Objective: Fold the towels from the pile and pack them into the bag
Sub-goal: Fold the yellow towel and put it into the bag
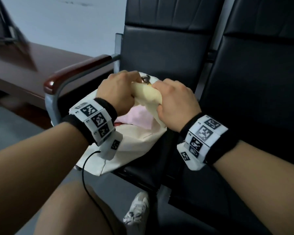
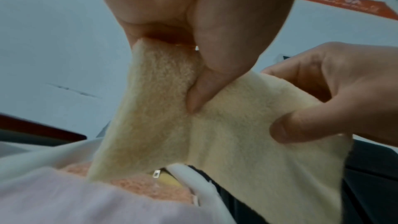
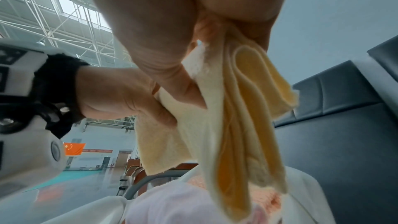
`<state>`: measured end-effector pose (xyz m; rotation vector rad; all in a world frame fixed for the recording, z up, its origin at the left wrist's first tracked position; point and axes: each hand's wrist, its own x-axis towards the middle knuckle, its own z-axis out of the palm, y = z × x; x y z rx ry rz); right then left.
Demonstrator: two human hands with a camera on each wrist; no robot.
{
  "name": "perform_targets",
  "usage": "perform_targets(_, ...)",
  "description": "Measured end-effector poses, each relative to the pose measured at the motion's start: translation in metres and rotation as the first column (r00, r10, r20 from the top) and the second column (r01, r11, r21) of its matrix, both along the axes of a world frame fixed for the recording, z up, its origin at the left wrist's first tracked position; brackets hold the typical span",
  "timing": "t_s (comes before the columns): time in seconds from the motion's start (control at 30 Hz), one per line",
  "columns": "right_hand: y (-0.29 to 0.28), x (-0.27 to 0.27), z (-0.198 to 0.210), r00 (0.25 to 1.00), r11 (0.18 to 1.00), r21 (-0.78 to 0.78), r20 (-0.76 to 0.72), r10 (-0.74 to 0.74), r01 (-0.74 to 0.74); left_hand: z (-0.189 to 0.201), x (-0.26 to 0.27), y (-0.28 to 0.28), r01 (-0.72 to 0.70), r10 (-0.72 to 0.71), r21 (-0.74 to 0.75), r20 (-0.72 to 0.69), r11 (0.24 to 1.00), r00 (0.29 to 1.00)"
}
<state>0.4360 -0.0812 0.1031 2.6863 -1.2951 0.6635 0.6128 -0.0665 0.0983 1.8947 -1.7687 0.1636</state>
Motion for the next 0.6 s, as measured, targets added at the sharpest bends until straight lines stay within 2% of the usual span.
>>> perform_targets(0.27,-0.062,0.052,0.018,0.995,0.999,-0.005,-0.092,-0.040,0.040,0.016,0.043,-0.061,-0.015,0.014,0.021,0.048,1.000,0.999)
perform_targets(0.43,-0.105,0.078,0.013,0.995,0.985,-0.147,-0.029,-0.096,0.091,0.013,0.057,-0.108,-0.020,0.026,-0.078,0.074,0.997,0.997)
perform_targets(0.5,-0.118,0.086,-0.005,0.980,0.990,-0.081,-0.154,-0.127,0.115,-0.002,0.061,-0.124,-0.037,0.028,0.065,0.128,0.997,0.991)
perform_targets(0.6,-0.125,0.088,-0.039,0.928,0.970,0.226,-0.373,0.001,0.090,-0.040,0.063,-0.134,-0.058,-0.043,0.413,0.229,0.909,0.972)
